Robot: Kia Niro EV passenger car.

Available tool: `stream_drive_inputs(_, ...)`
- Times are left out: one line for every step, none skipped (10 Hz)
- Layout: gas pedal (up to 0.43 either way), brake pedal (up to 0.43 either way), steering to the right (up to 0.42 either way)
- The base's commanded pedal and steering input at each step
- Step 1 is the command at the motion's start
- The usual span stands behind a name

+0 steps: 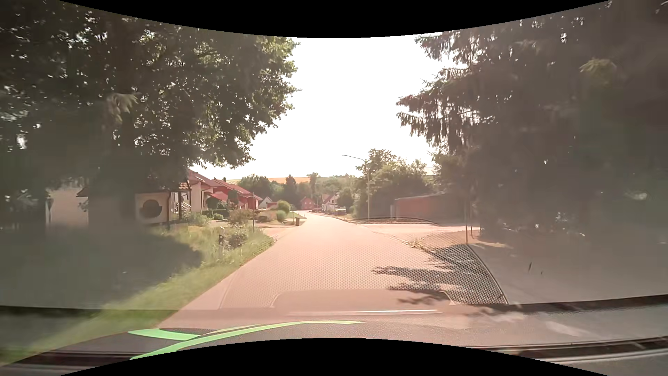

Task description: Follow the waypoints while adhering to traffic rules and regulations

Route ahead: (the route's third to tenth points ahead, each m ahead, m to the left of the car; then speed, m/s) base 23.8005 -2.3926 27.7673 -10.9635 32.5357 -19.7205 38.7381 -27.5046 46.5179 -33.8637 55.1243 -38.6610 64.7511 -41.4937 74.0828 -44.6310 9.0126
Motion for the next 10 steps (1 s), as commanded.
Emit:
stream_drive_inputs(0.000, 0.244, 0.016)
stream_drive_inputs(0.000, 0.250, 0.019)
stream_drive_inputs(0.000, 0.256, 0.025)
stream_drive_inputs(0.000, 0.262, 0.030)
stream_drive_inputs(0.000, 0.268, 0.039)
stream_drive_inputs(0.000, 0.268, 0.050)
stream_drive_inputs(0.000, 0.274, 0.063)
stream_drive_inputs(0.000, 0.268, 0.072)
stream_drive_inputs(0.000, 0.268, 0.083)
stream_drive_inputs(0.000, 0.262, 0.095)
